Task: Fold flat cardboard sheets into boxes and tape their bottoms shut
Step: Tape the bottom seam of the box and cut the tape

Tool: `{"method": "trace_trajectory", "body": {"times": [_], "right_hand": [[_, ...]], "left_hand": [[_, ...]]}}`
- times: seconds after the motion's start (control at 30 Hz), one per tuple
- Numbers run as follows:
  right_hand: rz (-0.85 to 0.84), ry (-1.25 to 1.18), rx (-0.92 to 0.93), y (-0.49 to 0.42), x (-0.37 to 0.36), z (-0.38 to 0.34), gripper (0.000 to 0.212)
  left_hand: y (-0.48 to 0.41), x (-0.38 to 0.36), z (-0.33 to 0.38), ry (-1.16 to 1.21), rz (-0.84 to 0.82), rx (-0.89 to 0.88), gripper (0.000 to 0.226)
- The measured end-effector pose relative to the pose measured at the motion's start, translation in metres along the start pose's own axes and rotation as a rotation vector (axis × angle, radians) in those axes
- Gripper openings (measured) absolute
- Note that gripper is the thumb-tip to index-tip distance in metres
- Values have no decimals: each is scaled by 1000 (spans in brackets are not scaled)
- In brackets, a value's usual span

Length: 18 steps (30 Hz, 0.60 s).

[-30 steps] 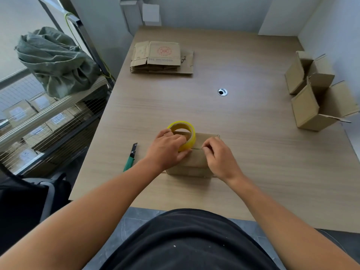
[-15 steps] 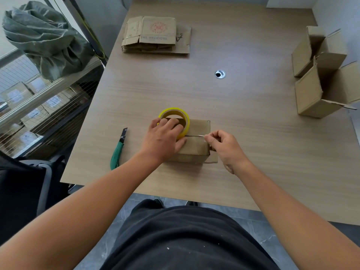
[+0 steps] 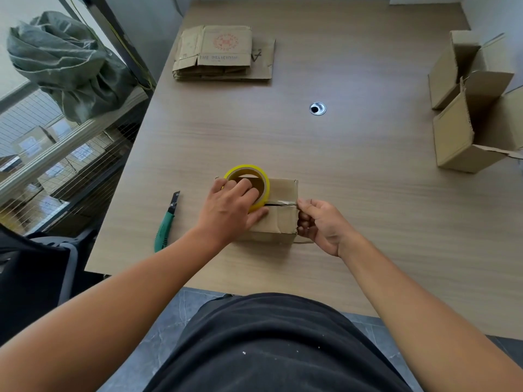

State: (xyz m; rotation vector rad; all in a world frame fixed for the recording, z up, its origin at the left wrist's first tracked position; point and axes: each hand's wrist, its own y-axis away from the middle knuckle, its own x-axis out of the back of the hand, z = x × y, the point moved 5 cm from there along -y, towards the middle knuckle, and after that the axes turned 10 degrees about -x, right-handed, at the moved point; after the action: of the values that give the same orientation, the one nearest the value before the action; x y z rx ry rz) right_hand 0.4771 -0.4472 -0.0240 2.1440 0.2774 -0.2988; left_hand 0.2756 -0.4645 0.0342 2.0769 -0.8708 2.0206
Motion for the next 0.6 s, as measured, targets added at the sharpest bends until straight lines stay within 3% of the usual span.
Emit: {"method": "trace_trajectory", "body": {"times": [0.17,0.27,0.33,0.4,0.43,0.5,0.6], "right_hand": [[-23,157,-50,-10,3,16,43],[84,228,-91,-17,9,20,32],[333,358,81,-21,21,8,30],[595,407,463,-10,26,-17,23],[590,464,651,-3,14,-28,24],[384,747,833,-1,-25,-34,44],[270,1007,787,-8,-51,-22,57]], "left_hand": [[0,0,0,-1,-7,-8,41],[-1,0,0,2,-20,-18,43],[0,-1,0,6,-24,-21,43],[-1,0,0,3,-14,-19,43],[-1,0,0,-1,-8,-16,43],[-1,0,1,-1,3,-18,42],[2,4,-1,48,29,-90,36]]}}
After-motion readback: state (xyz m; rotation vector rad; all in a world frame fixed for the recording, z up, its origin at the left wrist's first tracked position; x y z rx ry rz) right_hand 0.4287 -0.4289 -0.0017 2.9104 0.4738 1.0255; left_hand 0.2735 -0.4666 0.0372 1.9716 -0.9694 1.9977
